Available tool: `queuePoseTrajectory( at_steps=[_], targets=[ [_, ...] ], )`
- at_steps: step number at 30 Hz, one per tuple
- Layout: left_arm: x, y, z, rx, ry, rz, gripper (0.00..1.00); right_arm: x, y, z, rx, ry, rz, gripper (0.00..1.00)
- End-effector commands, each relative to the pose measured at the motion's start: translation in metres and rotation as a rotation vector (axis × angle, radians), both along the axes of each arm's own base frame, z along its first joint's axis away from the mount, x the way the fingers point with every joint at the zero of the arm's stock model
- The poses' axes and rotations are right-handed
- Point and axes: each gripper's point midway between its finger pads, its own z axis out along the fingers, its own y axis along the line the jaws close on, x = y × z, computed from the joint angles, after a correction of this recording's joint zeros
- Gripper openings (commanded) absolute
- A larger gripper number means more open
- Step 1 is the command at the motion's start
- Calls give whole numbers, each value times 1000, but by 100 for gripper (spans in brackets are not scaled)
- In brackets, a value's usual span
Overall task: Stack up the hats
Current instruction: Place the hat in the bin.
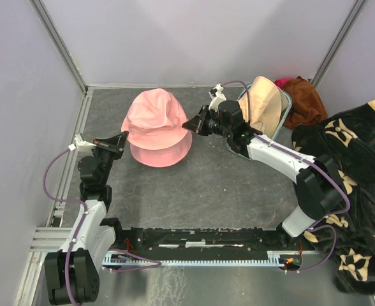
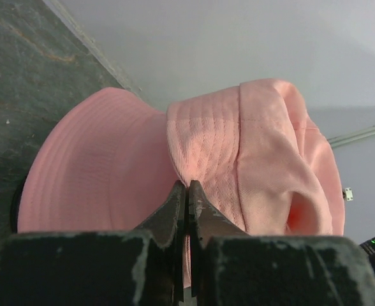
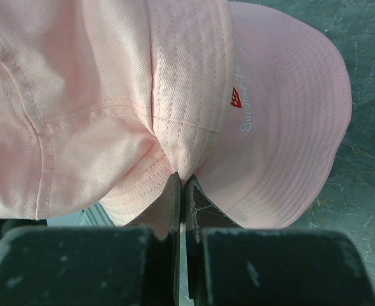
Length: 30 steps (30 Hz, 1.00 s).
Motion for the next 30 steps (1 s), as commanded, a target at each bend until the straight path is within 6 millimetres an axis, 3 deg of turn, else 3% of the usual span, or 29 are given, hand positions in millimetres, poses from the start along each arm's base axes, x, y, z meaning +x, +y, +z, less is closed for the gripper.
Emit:
queuePoseTrajectory(
  at_steps=[1,13,19,26,30],
  targets=[
    [1,10,-16,7,73,54,3,-4,-1,3,-49,-33,15,1],
    [3,11,-49,23,188,56,3,-7,1,-20,-122,-4,24,3],
    [4,12,-63,30,230,59,3,-5,-2,-23,-151,-9,13,8],
    [3,12,-70,26,246,61,3,-5,-2,-26,-150,-3,8,15],
    [1,9,-64,5,213,46,3,-9,-6,-18,-140,-21,-1,16]
  ],
)
